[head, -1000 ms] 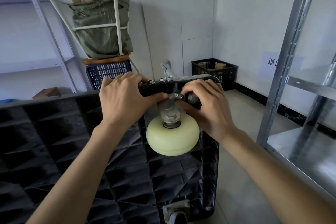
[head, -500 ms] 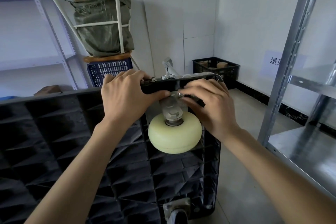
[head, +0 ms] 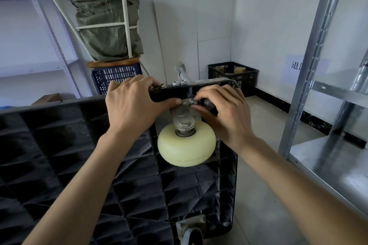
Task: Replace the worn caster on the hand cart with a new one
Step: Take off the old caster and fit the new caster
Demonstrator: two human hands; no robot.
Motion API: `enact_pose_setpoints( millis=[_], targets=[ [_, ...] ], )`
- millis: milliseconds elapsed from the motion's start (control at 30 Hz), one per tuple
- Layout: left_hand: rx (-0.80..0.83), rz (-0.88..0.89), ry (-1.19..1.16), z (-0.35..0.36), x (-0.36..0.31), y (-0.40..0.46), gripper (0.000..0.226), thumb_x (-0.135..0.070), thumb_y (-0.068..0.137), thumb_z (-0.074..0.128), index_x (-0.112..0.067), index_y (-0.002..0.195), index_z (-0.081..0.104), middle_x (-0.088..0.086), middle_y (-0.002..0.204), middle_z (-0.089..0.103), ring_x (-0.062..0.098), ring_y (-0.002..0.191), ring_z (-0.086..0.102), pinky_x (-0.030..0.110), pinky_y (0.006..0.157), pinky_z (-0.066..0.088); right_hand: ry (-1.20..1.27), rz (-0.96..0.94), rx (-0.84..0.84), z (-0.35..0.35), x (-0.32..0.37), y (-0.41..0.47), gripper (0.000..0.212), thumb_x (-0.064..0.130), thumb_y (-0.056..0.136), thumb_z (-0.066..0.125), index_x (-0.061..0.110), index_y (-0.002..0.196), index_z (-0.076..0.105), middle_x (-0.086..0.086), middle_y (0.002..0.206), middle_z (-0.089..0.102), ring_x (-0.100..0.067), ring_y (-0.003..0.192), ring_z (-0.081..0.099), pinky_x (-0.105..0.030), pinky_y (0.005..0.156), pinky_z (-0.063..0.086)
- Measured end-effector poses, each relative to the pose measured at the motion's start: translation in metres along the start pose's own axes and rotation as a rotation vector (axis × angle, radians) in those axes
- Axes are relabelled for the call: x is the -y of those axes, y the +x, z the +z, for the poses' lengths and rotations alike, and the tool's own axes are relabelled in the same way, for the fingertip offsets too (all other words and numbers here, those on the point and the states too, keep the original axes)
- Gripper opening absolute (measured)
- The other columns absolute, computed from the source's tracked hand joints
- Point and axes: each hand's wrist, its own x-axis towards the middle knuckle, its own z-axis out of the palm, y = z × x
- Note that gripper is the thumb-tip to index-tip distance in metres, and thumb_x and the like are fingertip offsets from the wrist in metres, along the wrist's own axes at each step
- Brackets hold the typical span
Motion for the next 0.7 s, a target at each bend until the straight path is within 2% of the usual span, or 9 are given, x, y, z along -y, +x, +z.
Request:
enact_pose_setpoints(
  millis=[100, 267, 333, 500, 567, 700],
  targets=[
    [-0.003, 0.005, 0.009, 0.0, 0.001, 0.0, 0.07, -0.09, 0.067, 0.056, -0.032, 0.104, 0.07, -0.011, 0.105, 0.07, 0.017, 0.101, 0.063, 0.037, 0.091, 0.033, 0.019, -0.06, 0.038, -0.004, -0.003, 0.002, 0.02, 0.034, 0.099, 0.067, 0.026, 0.116, 0.074, 0.011, 0.117, 0.07, -0.021, 0.1, 0.063, -0.042, 0.088, 0.047],
    [0.002, 0.005, 0.02, 0.001, 0.0, 0.001, 0.072, -0.091, 0.066, 0.054, -0.033, 0.104, 0.07, -0.011, 0.105, 0.07, 0.017, 0.101, 0.063, 0.037, 0.09, 0.033, 0.018, -0.006, -0.084, 0.005, -0.001, 0.001, 0.018, 0.038, 0.095, 0.072, 0.021, 0.097, 0.079, 0.009, 0.103, 0.073, -0.02, 0.092, 0.067, -0.043, 0.082, 0.05],
    [0.001, 0.007, 0.018, 0.0, 0.0, 0.001, 0.072, -0.091, 0.066, 0.054, -0.032, 0.104, 0.07, -0.011, 0.105, 0.07, 0.018, 0.101, 0.063, 0.037, 0.091, 0.033, 0.018, 0.016, -0.11, 0.008, 0.001, 0.001, 0.021, 0.041, 0.093, 0.074, 0.02, 0.095, 0.078, 0.009, 0.1, 0.074, -0.02, 0.089, 0.067, -0.044, 0.08, 0.05],
    [-0.001, 0.011, 0.021, 0.001, 0.002, 0.001, 0.074, -0.093, 0.066, 0.05, -0.033, 0.103, 0.07, -0.011, 0.103, 0.07, 0.017, 0.098, 0.063, 0.037, 0.091, 0.033, 0.059, -0.05, -0.036, 0.001, -0.002, -0.004, 0.018, 0.032, 0.097, 0.071, 0.025, 0.112, 0.077, 0.009, 0.116, 0.072, -0.021, 0.099, 0.065, -0.046, 0.085, 0.048],
    [0.0, 0.013, 0.027, 0.002, 0.002, 0.001, 0.074, -0.093, 0.065, 0.05, -0.033, 0.103, 0.07, -0.011, 0.103, 0.07, 0.017, 0.098, 0.063, 0.036, 0.09, 0.033, 0.04, -0.036, -0.057, 0.003, -0.001, -0.003, 0.014, 0.032, 0.097, 0.071, 0.024, 0.105, 0.079, 0.009, 0.111, 0.073, -0.02, 0.097, 0.066, -0.045, 0.083, 0.048],
    [0.002, 0.011, 0.02, 0.001, 0.001, 0.001, 0.073, -0.092, 0.066, 0.052, -0.033, 0.104, 0.07, -0.011, 0.104, 0.07, 0.017, 0.098, 0.062, 0.036, 0.089, 0.032, 0.022, 0.024, -0.092, 0.007, 0.003, 0.001, 0.022, 0.041, 0.094, 0.073, 0.019, 0.094, 0.075, 0.008, 0.099, 0.073, -0.02, 0.09, 0.065, -0.042, 0.082, 0.048]
  ],
)
